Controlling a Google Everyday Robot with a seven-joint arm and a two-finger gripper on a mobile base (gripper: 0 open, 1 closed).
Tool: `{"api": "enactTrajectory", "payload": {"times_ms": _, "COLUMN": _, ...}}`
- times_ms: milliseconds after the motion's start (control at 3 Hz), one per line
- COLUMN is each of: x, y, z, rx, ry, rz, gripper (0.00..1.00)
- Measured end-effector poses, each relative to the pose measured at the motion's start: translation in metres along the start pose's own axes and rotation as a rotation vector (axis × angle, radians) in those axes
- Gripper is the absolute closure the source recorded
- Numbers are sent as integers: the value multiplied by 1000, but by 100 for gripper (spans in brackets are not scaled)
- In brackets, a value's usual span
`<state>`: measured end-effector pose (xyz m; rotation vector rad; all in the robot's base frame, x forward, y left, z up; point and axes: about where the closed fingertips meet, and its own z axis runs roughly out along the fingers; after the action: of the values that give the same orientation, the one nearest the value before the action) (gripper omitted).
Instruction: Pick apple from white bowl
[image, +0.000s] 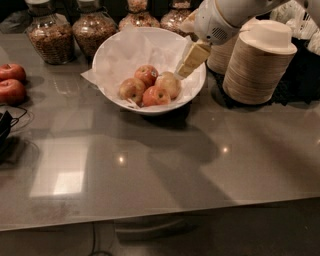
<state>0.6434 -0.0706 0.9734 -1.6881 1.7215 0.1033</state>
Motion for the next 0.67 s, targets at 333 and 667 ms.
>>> {"api": "enactTrajectory", "payload": {"times_ms": 333, "x": -6, "y": -7, "z": -6, "rx": 17, "ry": -4, "rz": -16, "gripper": 30}}
{"api": "enactTrajectory", "payload": {"times_ms": 667, "x": -6, "y": -7, "z": -6, "rx": 17, "ry": -4, "rz": -16, "gripper": 33}}
